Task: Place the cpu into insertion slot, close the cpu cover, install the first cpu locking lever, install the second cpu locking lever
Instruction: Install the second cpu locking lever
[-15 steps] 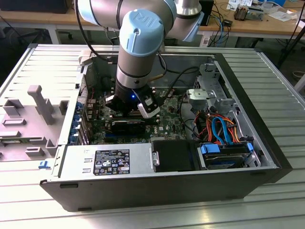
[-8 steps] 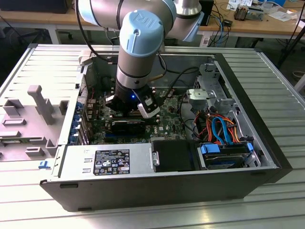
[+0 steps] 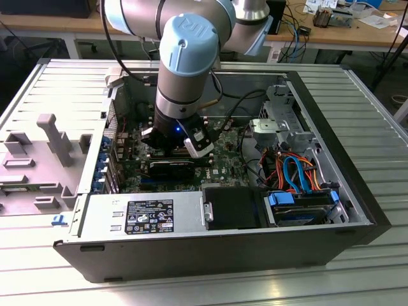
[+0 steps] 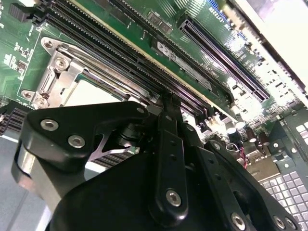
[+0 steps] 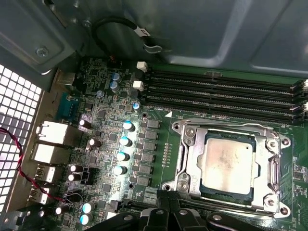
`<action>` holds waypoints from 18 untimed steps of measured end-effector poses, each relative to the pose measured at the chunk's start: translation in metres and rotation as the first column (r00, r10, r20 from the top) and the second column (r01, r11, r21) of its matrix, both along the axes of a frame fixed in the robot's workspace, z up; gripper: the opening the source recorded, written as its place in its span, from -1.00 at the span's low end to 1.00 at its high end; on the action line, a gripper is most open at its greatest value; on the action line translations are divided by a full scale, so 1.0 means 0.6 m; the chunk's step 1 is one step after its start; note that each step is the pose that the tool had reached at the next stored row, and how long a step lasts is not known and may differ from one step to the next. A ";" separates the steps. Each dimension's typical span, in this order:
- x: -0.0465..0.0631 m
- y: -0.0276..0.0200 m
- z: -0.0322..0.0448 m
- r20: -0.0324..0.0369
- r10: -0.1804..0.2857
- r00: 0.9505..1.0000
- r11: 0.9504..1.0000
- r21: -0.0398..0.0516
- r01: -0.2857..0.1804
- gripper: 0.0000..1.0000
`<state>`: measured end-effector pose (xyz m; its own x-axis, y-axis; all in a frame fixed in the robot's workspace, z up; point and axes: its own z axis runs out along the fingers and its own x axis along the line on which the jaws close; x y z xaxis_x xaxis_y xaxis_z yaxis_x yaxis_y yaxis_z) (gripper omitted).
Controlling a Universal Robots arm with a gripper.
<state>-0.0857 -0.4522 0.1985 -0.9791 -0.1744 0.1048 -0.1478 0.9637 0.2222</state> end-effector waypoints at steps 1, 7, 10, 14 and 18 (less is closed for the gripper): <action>0.000 0.0001 0.001 0.001 0.000 1.000 1.000 0.000 0.000 -0.79; -0.001 0.0012 0.013 0.002 0.000 1.000 1.000 -0.001 0.000 -0.79; -0.001 0.0043 0.013 0.003 0.000 1.000 1.000 -0.001 0.000 -0.79; -0.001 0.0044 0.011 0.003 0.000 1.000 1.000 0.006 0.000 -0.79; -0.001 0.0039 0.009 0.003 0.000 1.000 1.000 0.027 0.000 -0.79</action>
